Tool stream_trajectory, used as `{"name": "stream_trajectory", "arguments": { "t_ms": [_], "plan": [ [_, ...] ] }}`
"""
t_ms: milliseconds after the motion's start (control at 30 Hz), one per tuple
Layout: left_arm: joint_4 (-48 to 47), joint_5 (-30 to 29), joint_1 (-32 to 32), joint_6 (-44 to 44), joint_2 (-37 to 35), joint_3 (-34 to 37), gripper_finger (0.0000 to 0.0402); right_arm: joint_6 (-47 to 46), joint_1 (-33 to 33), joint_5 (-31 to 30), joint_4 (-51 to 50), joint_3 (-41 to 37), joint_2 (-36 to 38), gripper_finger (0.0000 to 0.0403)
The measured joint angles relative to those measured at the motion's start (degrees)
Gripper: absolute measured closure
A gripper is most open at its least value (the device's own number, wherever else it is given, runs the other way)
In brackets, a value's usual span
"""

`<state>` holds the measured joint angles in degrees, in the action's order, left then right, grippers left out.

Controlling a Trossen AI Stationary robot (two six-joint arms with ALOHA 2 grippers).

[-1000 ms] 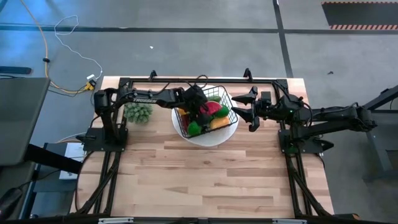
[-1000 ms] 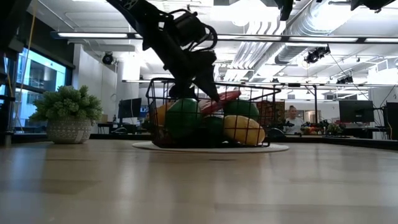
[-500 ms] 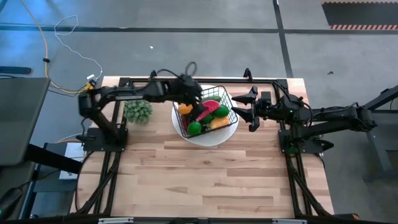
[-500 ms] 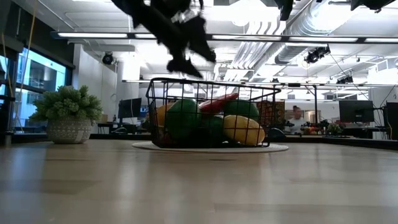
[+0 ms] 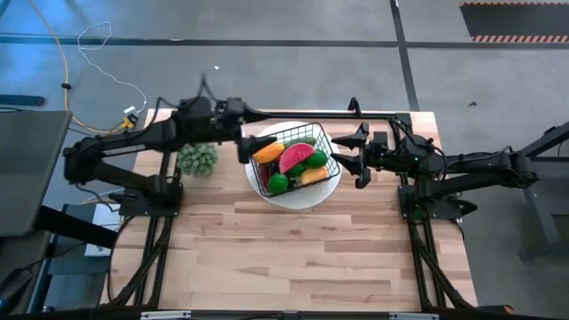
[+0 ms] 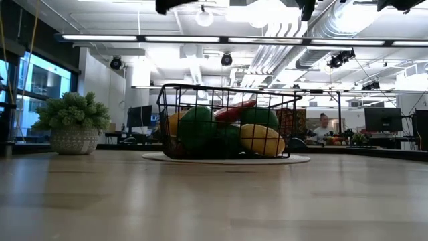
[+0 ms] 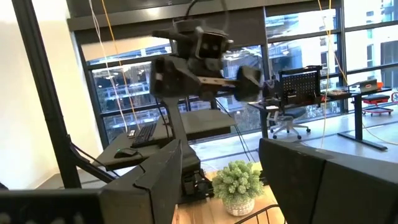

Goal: Build produce basket
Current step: Return to Home Position

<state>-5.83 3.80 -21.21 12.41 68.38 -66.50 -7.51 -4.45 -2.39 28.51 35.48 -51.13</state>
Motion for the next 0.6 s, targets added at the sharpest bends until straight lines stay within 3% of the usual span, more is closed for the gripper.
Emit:
{"name": "stream_trajectory", "arguments": {
  "t_ms": [400, 600],
  "plan": [
    [19.33, -3.72, 6.49, 5.15, -17.03, 22.90, 0.0004, -0.10, 0.00, 0.00, 0.02, 0.02, 0.00, 0.0206],
    [21.06, -9.59, 9.97, 4.88, -22.17, 28.59, 0.0004, -0.09, 0.00, 0.00, 0.02, 0.01, -0.01, 0.0206]
  ]
}}
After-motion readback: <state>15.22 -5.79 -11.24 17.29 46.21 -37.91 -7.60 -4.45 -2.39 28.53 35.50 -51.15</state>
